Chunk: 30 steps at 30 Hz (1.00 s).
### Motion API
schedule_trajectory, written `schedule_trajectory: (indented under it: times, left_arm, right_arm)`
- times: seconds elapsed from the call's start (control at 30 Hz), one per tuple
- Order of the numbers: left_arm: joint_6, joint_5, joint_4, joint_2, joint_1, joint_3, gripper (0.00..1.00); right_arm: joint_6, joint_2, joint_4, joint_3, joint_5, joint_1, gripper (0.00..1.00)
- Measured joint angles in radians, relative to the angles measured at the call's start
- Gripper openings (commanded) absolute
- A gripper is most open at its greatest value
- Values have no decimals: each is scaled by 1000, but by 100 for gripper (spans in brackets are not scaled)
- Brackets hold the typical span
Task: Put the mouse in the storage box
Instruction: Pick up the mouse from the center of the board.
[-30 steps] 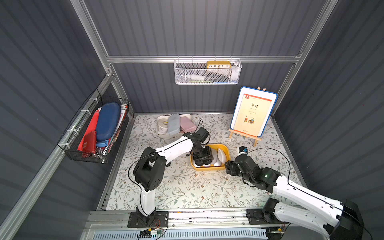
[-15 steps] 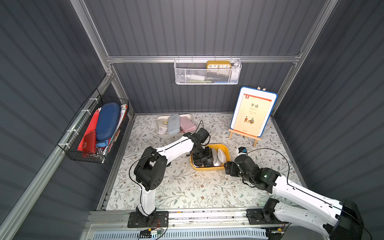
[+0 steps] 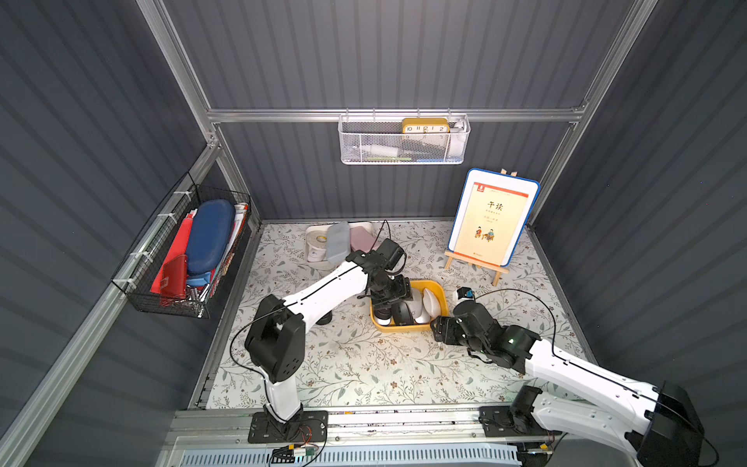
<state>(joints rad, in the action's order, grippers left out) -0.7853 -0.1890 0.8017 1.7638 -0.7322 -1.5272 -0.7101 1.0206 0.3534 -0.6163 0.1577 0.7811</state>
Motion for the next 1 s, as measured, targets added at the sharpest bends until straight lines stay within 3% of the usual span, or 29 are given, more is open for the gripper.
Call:
schedule_trajectory:
  times: [0.2, 0.4, 0.73, 1.0]
  left_arm:
    - [-23, 33, 58, -147, 59, 34, 72]
    - [5, 50, 122, -209, 311, 196, 74]
    - [61, 108, 159, -237, 456, 246, 75]
    - [97, 264, 170, -29, 455, 167, 76]
  right_arm:
    - [-15, 87, -73, -21, -72, 88, 79]
    - [-34, 262, -182, -156, -87, 309, 80]
    - [-26, 281, -240, -220, -102, 318, 83]
    - [-43, 270, -274, -179, -90, 319, 86]
